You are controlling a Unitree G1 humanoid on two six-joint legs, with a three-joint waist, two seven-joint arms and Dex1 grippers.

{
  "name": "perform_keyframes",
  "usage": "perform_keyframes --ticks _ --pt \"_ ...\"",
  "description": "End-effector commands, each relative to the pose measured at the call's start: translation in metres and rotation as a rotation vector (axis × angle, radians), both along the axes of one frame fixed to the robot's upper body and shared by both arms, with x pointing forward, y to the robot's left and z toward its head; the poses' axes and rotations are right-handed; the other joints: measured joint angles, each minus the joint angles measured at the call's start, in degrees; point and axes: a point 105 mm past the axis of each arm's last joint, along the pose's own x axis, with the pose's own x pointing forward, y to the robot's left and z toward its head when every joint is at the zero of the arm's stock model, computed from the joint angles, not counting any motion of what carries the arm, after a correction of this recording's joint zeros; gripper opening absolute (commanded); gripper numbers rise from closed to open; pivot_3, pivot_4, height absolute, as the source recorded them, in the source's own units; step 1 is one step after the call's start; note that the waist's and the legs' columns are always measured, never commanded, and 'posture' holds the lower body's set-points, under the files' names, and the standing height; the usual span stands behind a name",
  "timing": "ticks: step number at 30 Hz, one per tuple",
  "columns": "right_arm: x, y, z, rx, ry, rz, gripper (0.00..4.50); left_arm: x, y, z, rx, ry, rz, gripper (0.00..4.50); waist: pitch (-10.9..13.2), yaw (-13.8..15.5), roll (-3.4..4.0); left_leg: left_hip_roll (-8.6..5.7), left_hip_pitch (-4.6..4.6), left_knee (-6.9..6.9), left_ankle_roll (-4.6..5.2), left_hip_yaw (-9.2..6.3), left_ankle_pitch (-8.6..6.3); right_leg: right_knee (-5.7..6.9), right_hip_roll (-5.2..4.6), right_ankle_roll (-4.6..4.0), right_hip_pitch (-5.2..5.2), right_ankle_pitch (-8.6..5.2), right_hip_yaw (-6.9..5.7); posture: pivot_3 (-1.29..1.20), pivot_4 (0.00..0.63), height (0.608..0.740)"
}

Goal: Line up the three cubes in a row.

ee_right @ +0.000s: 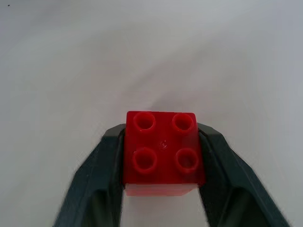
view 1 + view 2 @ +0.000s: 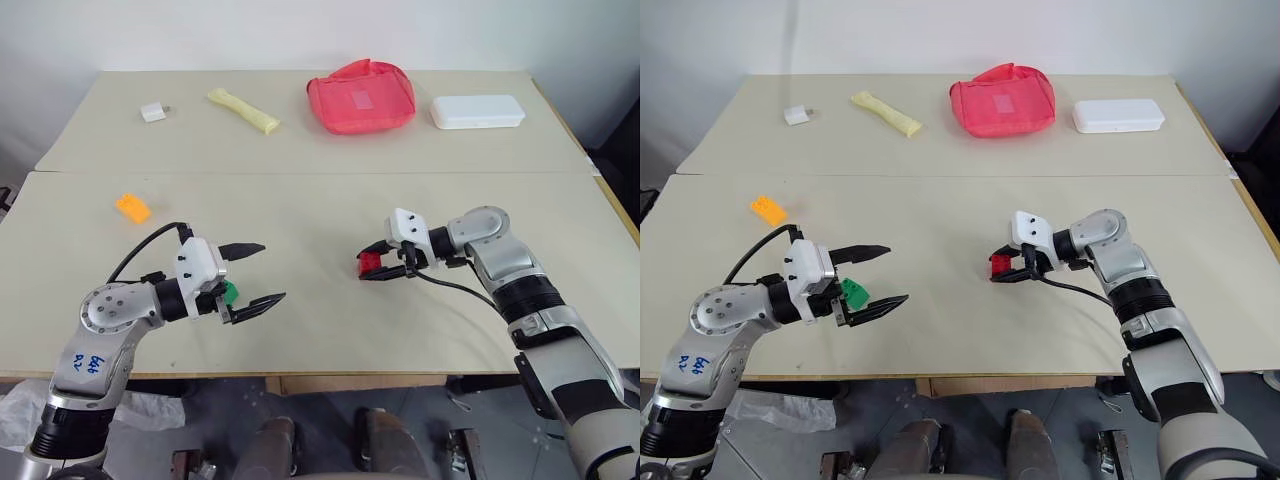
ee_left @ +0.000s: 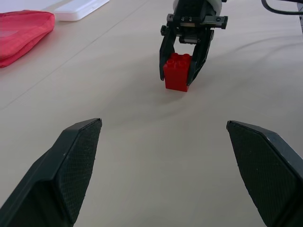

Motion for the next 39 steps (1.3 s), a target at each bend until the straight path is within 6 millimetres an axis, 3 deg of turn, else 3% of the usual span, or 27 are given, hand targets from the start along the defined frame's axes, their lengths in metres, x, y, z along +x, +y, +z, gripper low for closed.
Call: perform_keyframes --ticks 1,4,5,8,10,14,18,21,24,27,33,39 --pt "-0.001 0.004 0.011 0.05 -0.014 0.018 3.14 -0.005 0.002 0.011 -0.005 -0.036 -0.001 4.5 0.0 0.0 0.01 0.0 0.0 0.0 0.0 0.0 0.0 0.01 0.0 0.0 0.0 0.0 0.01 0.0 0.15 0.74" --pt "-0.001 0.003 0.012 0.049 -0.029 0.016 4.19 -0.005 0.005 0.012 -0.01 -0.035 0.017 4.5 0.0 0.0 0.01 0.0 0.0 0.0 -0.01 0.0 0.0 0.01 0.0 0.0 -0.01 0.0 0.0 0.0 0.15 0.74" --pt "-0.001 0.002 0.024 0.1 -0.086 0.031 4.47 -0.003 0.015 0.021 -0.061 -0.048 0.072 4.5 0.0 0.0 0.01 0.0 0.0 0.0 -0.01 0.0 0.0 0.01 0.0 0.0 0.0 0.0 0.0 0.0 0.15 0.74" --pt "-0.006 -0.002 0.058 0.237 -0.241 0.087 4.47 -0.002 0.052 0.038 -0.147 -0.089 0.237 4.5 0.0 -0.1 0.04 0.01 -0.03 -0.01 -0.02 -0.01 0.0 0.0 0.0 0.0 -0.04 0.0 0.0 0.0 0.15 0.74" --pt "-0.017 0.001 0.074 0.338 -0.268 0.143 4.47 -0.012 0.083 0.034 -0.149 -0.09 0.318 4.5 0.0 -0.4 0.05 0.04 -0.03 -0.02 -0.04 -0.01 -0.02 0.0 0.02 -0.01 -0.05 -0.01 -0.02 0.0 0.15 0.74" --pt "-0.039 0.01 0.074 0.445 -0.24 0.21 4.47 -0.036 0.129 0.009 -0.152 -0.027 0.464 4.5 0.0 -1.1 0.06 0.12 0.07 -0.12 -0.1 -0.08 -0.07 -0.07 0.03 -0.11 0.08 -0.06 -0.19 0.0 0.15 0.74" --pt "-0.06 0.024 0.065 0.548 -0.114 0.258 4.47 -0.073 0.176 -0.037 -0.132 0.159 0.632 4.5 0.1 -1.2 0.09 0.15 0.06 -0.09 -0.11 -0.17 -0.1 -0.08 0.02 -0.14 0.16 -0.08 -0.25 0.0 0.15 0.74" --pt "-0.072 0.03 0.06 0.628 -0.092 0.269 4.47 -0.099 0.2 -0.063 -0.137 0.256 0.747 4.5 0.1 -1.1 0.1 0.15 0.05 -0.1 -0.1 -0.18 -0.11 -0.09 0.0 -0.18 0.14 -0.1 -0.25 0.0 0.15 0.74" --pt "-0.08 0.031 0.052 0.626 -0.111 0.268 4.47 -0.112 0.21 -0.075 -0.142 0.281 0.799 4.5 0.1 -0.8 0.09 0.16 0.07 -0.09 -0.09 -0.23 -0.17 -0.16 -0.04 -0.22 0.16 -0.12 -0.27 0.0 0.15 0.74" --pt "-0.086 0.023 0.04 0.596 -0.14 0.259 4.47 -0.112 0.201 -0.073 -0.152 0.239 0.777 4.5 0.1 0.2 0.06 0.14 0.08 -0.06 -0.03 -0.24 -0.22 -0.33 -0.07 -0.22 0.23 -0.12 -0.28 0.0 0.15 0.74" --pt "-0.084 0.006 0.042 0.586 -0.141 0.203 4.47 -0.077 0.138 -0.048 -0.185 0.144 0.536 4.5 0.1 0.4 0.06 0.12 0.09 -0.03 -0.03 -0.3 -0.23 -0.35 -0.11 -0.21 0.28 -0.11 -0.3 0.0 0.15 0.74" --pt "-0.081 -0.011 0.041 0.543 -0.152 0.134 4.47 -0.043 0.087 -0.055 -0.206 0.147 0.431 4.5 0.1 -0.1 0.1 0.14 0.11 -0.13 -0.09 -0.27 -0.25 -0.32 -0.04 -0.22 0.2 -0.12 -0.31 0.0 0.15 0.74"
